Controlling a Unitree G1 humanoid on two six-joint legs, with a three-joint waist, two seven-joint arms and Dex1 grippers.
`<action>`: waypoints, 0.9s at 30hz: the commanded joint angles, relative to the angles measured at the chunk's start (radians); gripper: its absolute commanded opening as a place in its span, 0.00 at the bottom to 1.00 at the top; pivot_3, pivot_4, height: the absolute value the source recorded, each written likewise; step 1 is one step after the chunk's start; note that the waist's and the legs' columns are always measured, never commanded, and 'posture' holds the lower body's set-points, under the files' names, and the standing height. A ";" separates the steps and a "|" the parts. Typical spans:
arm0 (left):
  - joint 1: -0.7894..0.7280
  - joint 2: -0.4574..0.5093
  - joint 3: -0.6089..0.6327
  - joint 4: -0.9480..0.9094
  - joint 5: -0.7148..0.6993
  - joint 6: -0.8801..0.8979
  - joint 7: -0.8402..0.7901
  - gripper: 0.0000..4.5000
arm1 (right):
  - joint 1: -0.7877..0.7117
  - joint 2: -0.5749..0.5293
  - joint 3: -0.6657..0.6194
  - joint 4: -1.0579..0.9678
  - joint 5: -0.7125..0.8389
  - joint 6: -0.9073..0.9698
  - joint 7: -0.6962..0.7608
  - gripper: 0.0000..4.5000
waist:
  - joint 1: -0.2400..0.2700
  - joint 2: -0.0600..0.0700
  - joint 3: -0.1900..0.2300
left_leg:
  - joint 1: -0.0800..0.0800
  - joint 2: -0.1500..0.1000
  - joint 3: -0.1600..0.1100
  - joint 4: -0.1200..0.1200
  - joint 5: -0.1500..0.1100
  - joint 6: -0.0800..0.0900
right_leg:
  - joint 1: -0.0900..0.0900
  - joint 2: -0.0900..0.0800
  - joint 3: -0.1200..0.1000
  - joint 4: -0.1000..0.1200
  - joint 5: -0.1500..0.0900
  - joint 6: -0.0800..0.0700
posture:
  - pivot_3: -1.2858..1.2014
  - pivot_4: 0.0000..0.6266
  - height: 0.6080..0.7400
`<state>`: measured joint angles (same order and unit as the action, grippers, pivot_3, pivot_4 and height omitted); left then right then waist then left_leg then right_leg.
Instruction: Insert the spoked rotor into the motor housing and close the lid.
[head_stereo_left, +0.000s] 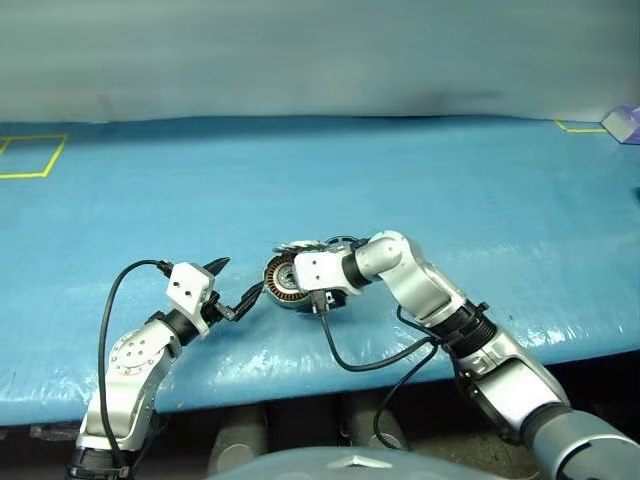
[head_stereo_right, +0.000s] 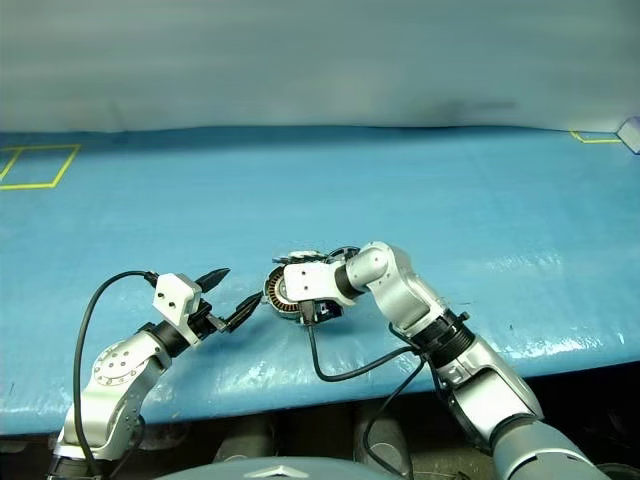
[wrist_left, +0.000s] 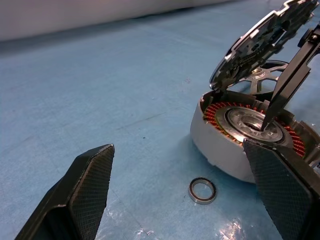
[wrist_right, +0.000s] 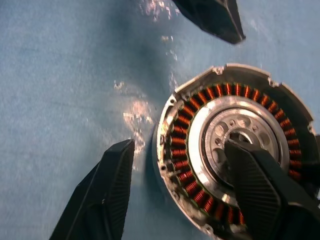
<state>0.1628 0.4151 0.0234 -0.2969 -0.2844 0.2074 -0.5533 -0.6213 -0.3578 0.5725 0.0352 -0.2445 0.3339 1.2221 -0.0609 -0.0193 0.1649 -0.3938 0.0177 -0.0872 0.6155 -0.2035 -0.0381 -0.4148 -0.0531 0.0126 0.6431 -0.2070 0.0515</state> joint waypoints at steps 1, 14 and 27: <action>-0.010 0.003 0.010 -0.027 0.003 -0.022 -0.002 1.00 | 0.019 -0.007 -0.006 -0.036 0.045 -0.008 0.007 0.85 | 0.004 0.000 0.000 | -0.001 0.000 0.000 0.000 0.000 0.000 | 0.000 0.000 0.000 -0.001 0.000 0.000 | 0.52 0.24 1.00; -0.065 0.008 -0.008 0.008 -0.004 -0.020 -0.047 1.00 | 0.127 -0.024 -0.221 -0.409 0.305 0.154 -0.095 0.85 | 0.022 0.001 0.004 | -0.003 -0.001 0.000 0.000 -0.001 -0.001 | -0.002 0.000 0.000 -0.001 0.000 0.000 | 0.52 0.24 1.00; -0.128 0.034 -0.016 0.085 0.026 -0.106 -0.144 1.00 | 0.530 -0.027 -0.510 -0.517 0.519 0.181 -0.353 0.85 | 0.035 0.001 0.005 | -0.004 0.000 0.001 0.002 -0.002 0.000 | -0.002 -0.001 0.000 -0.002 0.000 0.000 | 0.52 0.24 1.00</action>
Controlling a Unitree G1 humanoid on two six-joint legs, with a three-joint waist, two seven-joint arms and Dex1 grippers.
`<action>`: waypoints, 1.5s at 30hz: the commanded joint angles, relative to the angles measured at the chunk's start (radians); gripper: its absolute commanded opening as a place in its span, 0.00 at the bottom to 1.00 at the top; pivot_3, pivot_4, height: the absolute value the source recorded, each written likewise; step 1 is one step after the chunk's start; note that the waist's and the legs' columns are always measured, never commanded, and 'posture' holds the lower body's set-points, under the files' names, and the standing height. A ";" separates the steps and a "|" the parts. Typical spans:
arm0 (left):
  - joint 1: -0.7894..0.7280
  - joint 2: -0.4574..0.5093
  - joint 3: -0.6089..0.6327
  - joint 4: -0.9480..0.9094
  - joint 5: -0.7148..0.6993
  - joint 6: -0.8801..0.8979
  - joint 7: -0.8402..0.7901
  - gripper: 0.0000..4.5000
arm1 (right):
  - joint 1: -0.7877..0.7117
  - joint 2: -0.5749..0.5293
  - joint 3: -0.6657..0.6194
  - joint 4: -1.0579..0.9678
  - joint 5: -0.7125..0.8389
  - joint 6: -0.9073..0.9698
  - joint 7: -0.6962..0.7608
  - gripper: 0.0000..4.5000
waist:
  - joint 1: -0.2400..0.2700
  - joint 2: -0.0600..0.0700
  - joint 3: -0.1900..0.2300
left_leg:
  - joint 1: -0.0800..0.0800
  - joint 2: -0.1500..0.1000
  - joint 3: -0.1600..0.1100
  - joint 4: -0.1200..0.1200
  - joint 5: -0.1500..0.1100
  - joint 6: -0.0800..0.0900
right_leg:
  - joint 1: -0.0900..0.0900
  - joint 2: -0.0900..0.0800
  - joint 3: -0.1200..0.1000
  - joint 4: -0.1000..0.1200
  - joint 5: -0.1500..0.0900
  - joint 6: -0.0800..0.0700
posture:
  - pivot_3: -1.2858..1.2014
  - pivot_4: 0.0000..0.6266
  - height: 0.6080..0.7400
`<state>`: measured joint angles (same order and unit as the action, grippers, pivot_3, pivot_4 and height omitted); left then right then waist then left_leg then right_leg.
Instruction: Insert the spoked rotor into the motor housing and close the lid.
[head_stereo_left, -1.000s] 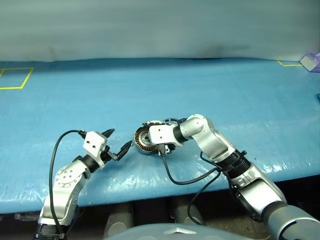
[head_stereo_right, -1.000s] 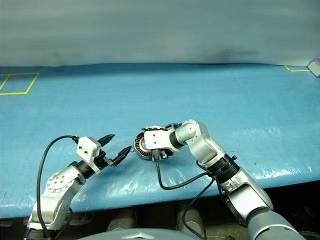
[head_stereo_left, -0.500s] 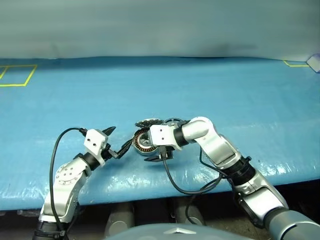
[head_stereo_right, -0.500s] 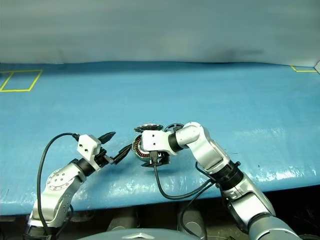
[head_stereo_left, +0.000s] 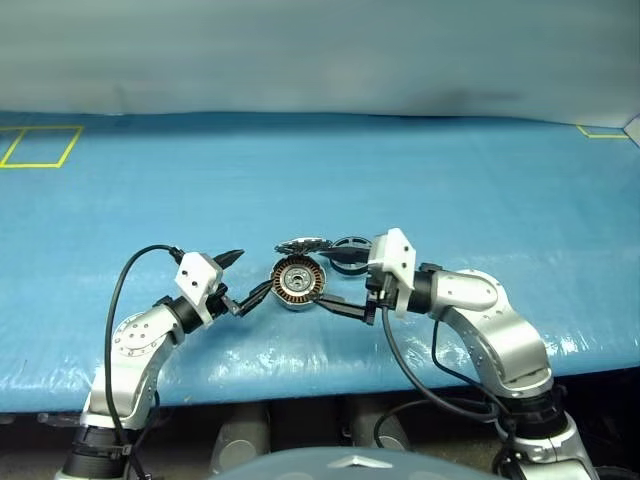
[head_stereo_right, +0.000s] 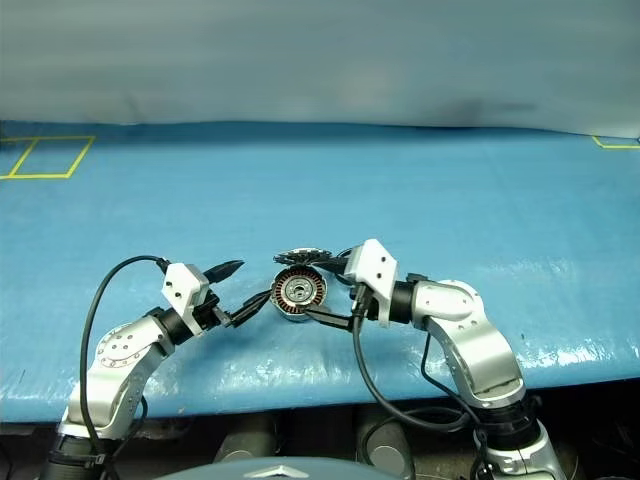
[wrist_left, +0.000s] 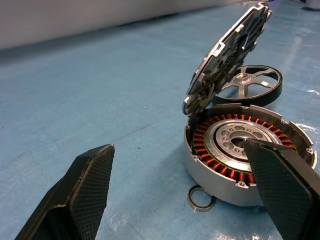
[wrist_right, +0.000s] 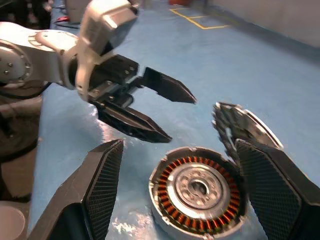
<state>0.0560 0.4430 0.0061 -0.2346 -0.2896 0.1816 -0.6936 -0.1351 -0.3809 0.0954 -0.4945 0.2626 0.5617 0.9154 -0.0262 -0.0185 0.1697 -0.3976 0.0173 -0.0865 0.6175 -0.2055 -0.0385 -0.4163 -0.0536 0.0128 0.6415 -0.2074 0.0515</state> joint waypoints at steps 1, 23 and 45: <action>-0.026 0.005 -0.001 0.036 0.053 -0.107 0.005 1.00 | 0.057 -0.010 -0.029 0.024 0.005 -0.060 -0.055 0.85 | 0.000 0.000 0.000 | 0.000 0.000 0.000 0.000 0.000 0.000 | 0.000 0.000 0.000 0.000 0.000 0.000 | 0.52 0.24 1.00; -0.145 0.107 -0.115 0.259 0.202 -0.166 -0.110 1.00 | 0.085 -0.045 0.047 0.104 0.000 -0.156 -0.138 0.85 | 0.002 0.000 0.000 | -0.001 0.000 0.000 0.001 0.000 0.001 | 0.000 0.000 0.000 0.000 0.000 0.000 | 0.52 0.24 1.00; -0.235 0.075 -0.209 0.417 0.219 -0.146 -0.220 0.87 | 0.066 -0.059 0.062 0.114 -0.006 -0.173 -0.169 0.86 | 0.005 0.000 0.000 | 0.000 -0.001 0.000 0.003 -0.001 0.001 | 0.002 0.000 0.000 0.000 0.001 0.001 | 0.52 0.24 1.00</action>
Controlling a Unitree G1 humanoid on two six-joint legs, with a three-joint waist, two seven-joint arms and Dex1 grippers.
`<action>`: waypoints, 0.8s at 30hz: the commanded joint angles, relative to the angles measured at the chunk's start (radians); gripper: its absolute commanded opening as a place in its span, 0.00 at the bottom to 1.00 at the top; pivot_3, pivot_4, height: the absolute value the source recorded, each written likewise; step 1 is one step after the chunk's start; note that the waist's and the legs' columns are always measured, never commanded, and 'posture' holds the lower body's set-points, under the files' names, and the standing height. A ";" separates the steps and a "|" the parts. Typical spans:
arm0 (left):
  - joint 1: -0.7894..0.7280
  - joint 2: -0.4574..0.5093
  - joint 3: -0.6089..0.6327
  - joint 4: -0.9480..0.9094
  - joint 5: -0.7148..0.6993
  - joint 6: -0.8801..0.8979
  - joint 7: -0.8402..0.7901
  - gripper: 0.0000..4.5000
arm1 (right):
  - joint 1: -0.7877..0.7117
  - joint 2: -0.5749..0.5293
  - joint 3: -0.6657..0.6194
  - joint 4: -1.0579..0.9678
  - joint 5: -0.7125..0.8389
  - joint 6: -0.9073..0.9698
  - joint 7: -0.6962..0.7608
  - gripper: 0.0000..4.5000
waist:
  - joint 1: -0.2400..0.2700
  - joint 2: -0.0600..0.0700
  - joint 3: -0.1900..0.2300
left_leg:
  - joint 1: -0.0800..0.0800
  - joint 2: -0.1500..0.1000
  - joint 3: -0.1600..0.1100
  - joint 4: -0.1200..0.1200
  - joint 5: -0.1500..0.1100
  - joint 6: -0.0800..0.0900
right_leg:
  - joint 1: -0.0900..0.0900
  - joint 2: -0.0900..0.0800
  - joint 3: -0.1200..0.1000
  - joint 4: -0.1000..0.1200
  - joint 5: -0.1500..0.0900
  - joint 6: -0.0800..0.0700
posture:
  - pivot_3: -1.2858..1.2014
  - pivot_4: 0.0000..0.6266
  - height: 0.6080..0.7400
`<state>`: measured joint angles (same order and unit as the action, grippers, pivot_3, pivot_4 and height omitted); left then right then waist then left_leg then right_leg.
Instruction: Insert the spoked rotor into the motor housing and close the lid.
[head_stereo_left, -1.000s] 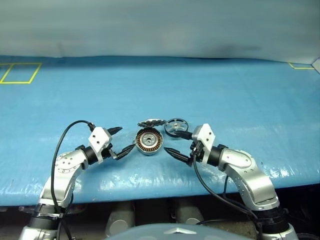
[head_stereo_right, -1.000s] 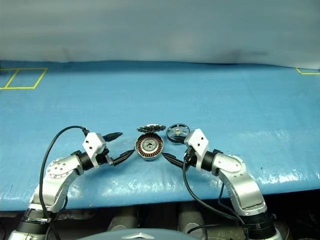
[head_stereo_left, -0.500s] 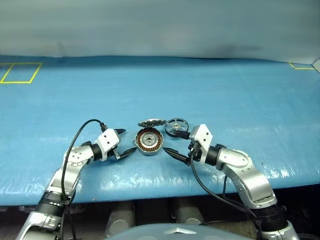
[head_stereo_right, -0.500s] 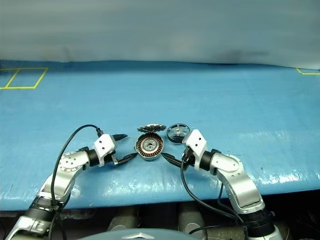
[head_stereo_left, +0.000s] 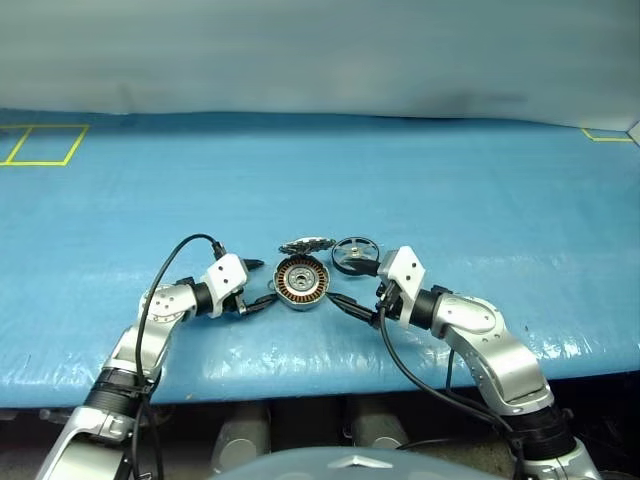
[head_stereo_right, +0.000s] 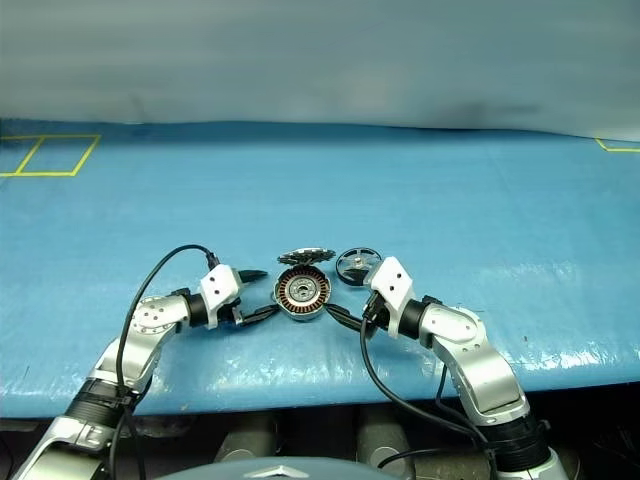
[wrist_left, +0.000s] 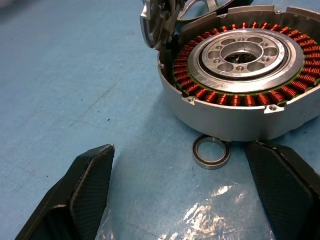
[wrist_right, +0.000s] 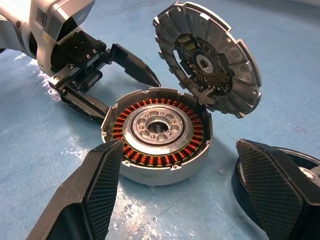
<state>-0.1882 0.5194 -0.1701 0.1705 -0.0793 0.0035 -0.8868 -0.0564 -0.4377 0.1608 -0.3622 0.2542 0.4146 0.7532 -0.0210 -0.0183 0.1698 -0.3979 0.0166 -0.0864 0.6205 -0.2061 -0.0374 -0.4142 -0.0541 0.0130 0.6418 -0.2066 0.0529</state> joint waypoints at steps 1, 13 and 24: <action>0.010 0.001 -0.035 0.011 0.008 0.039 -0.033 0.87 | -0.014 -0.002 -0.002 -0.017 0.001 -0.027 -0.008 0.86 | 0.000 0.000 0.000 | 0.000 0.000 0.000 0.000 0.000 0.000 | 0.000 0.000 0.000 0.000 0.000 0.000 | 0.52 0.24 1.00; 0.027 0.016 -0.042 0.014 0.027 0.068 -0.042 0.59 | -0.022 0.004 0.007 -0.004 -0.010 -0.043 -0.031 0.86 | -0.001 0.001 -0.001 | 0.002 0.000 0.000 0.000 0.000 0.000 | 0.002 0.000 0.000 0.000 0.000 0.000 | 0.52 0.24 1.00; 0.035 0.025 -0.042 0.018 0.028 0.078 -0.033 0.49 | -0.029 0.006 0.016 0.005 -0.010 -0.055 -0.044 0.86 | -0.002 0.002 -0.002 | 0.003 0.000 0.000 0.001 0.000 0.000 | 0.003 0.000 0.000 0.001 0.000 0.000 | 0.52 0.24 1.00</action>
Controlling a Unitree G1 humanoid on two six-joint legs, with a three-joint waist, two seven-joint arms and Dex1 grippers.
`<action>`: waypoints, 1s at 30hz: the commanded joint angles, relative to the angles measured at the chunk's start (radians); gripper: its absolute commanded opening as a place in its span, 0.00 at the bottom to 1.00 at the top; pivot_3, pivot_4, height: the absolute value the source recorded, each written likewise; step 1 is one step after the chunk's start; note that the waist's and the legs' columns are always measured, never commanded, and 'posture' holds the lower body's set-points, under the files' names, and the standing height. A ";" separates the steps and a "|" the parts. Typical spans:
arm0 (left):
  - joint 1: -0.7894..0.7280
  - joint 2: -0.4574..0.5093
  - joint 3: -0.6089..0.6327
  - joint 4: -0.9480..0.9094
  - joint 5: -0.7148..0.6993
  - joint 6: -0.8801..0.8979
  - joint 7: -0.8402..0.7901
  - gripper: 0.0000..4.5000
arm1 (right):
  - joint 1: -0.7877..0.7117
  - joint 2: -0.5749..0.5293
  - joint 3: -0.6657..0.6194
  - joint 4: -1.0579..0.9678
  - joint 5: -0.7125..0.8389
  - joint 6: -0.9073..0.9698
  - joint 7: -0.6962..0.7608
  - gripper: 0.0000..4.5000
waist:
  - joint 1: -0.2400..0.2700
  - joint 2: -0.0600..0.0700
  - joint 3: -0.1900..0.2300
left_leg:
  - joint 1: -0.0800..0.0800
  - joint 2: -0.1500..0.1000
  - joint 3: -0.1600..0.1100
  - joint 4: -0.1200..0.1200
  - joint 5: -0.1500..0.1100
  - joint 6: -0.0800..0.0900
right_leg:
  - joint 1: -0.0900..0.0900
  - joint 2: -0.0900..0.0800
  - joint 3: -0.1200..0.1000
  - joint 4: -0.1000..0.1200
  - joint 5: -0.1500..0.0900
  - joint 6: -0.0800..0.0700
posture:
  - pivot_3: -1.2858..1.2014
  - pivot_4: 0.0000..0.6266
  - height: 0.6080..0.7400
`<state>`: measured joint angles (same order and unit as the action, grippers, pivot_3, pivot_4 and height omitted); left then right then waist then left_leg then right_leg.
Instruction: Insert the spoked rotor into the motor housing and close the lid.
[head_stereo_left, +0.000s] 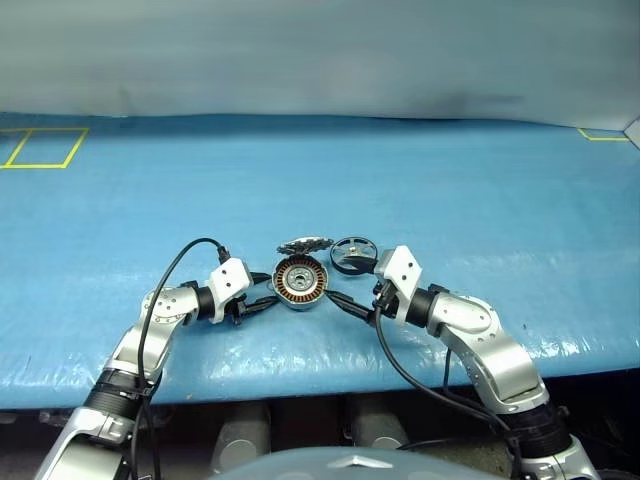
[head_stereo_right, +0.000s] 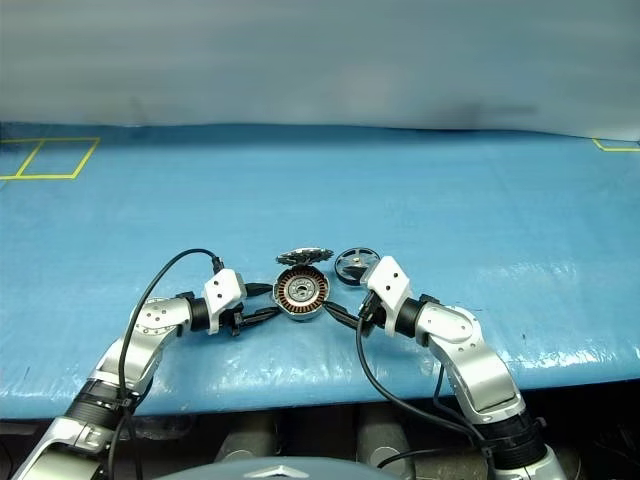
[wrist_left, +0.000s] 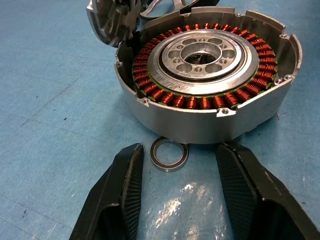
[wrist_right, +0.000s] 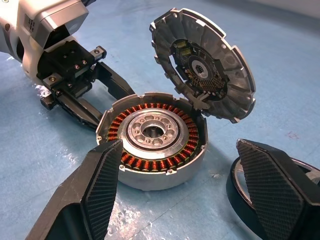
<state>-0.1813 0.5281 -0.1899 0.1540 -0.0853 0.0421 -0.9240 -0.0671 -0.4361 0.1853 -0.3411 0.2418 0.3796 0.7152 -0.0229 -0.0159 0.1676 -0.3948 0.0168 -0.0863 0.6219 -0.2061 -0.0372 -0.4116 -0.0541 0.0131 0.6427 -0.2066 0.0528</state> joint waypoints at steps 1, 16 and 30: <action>0.030 0.016 -0.020 0.034 0.032 0.042 0.006 0.45 | -0.020 0.004 -0.008 -0.015 0.003 -0.020 -0.006 0.86 | 0.000 0.000 0.000 | 0.000 0.000 0.000 0.000 0.000 0.000 | 0.000 0.000 0.000 0.000 0.000 0.000 | 0.52 0.24 1.00; 0.063 0.039 0.009 0.014 0.018 0.049 0.022 0.18 | -0.030 0.004 -0.007 -0.004 -0.002 -0.027 -0.010 0.86 | -0.008 0.001 -0.001 | 0.000 0.000 0.000 0.000 0.000 0.000 | 0.000 0.000 0.000 0.001 0.000 0.000 | 0.52 0.24 1.00; 0.176 0.055 0.149 -0.170 -0.106 0.118 0.076 0.16 | -0.027 0.002 -0.004 0.001 -0.007 -0.029 -0.012 0.86 | -0.015 0.002 -0.001 | 0.000 0.001 0.001 -0.002 0.000 0.000 | -0.002 0.000 0.000 0.000 0.000 -0.001 | 0.52 0.24 1.00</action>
<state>-0.0213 0.5886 -0.0757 0.0113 -0.1531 0.1265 -0.8615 -0.0911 -0.4362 0.1865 -0.3200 0.2336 0.3707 0.7047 -0.0378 -0.0143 0.1671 -0.3949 0.0182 -0.0857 0.6200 -0.2060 -0.0370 -0.4139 -0.0536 0.0131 0.6430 -0.2070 0.0523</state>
